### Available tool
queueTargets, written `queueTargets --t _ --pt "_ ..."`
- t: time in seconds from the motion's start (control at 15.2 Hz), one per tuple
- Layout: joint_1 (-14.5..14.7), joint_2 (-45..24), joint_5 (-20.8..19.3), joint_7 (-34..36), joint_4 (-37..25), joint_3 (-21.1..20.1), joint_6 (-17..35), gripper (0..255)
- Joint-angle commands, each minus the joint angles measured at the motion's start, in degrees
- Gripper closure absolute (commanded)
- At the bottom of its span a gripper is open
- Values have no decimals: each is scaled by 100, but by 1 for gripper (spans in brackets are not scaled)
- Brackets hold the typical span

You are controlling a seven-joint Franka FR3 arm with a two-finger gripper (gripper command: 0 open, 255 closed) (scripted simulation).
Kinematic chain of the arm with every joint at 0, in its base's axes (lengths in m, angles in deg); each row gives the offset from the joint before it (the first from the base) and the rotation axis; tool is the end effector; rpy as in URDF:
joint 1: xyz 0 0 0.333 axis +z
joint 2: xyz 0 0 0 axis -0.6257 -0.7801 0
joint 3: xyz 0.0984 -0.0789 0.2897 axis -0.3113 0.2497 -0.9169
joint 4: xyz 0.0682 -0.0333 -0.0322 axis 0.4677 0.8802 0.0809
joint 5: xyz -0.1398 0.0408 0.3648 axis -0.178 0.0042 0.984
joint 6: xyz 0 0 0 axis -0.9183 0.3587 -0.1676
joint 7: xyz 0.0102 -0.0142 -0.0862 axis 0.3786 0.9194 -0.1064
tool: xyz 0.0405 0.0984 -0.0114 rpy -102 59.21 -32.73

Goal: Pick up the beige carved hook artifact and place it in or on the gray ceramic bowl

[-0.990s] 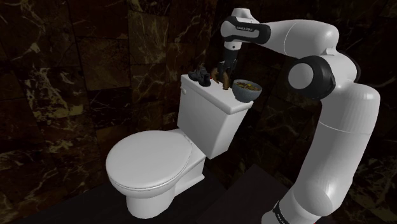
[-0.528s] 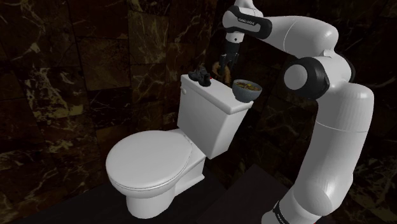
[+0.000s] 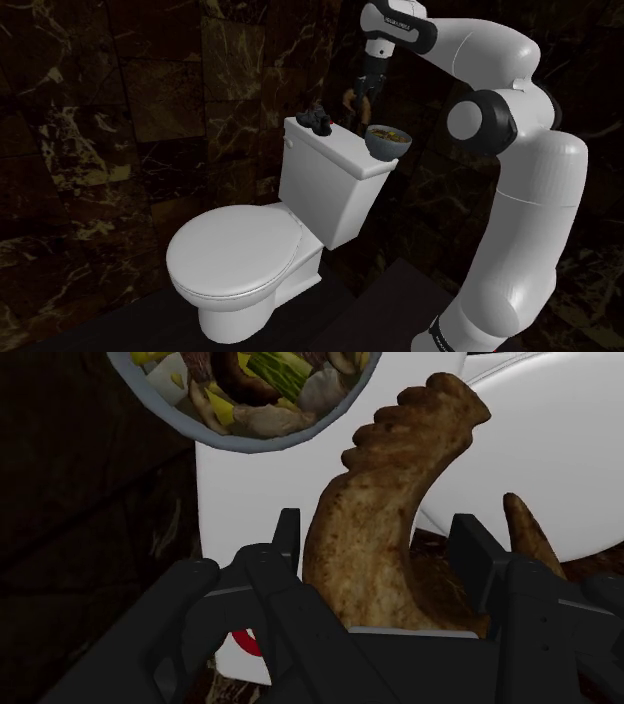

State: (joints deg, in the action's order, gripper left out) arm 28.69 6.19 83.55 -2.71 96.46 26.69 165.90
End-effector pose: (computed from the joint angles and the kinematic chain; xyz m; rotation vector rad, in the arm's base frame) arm 0.5873 -0.2371 0.6527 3.0515 -0.0228 0.0736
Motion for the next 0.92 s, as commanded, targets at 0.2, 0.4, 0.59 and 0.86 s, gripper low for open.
queueTargets --t 0.2,0.4,0.59,0.86 --pt "-340 393 -7 -569 525 203 166 255" --pt "-554 556 5 -927 725 339 219 255" --pt "-742 643 27 -1236 822 459 241 255" --pt "-694 798 -30 -1196 1347 446 617 255"
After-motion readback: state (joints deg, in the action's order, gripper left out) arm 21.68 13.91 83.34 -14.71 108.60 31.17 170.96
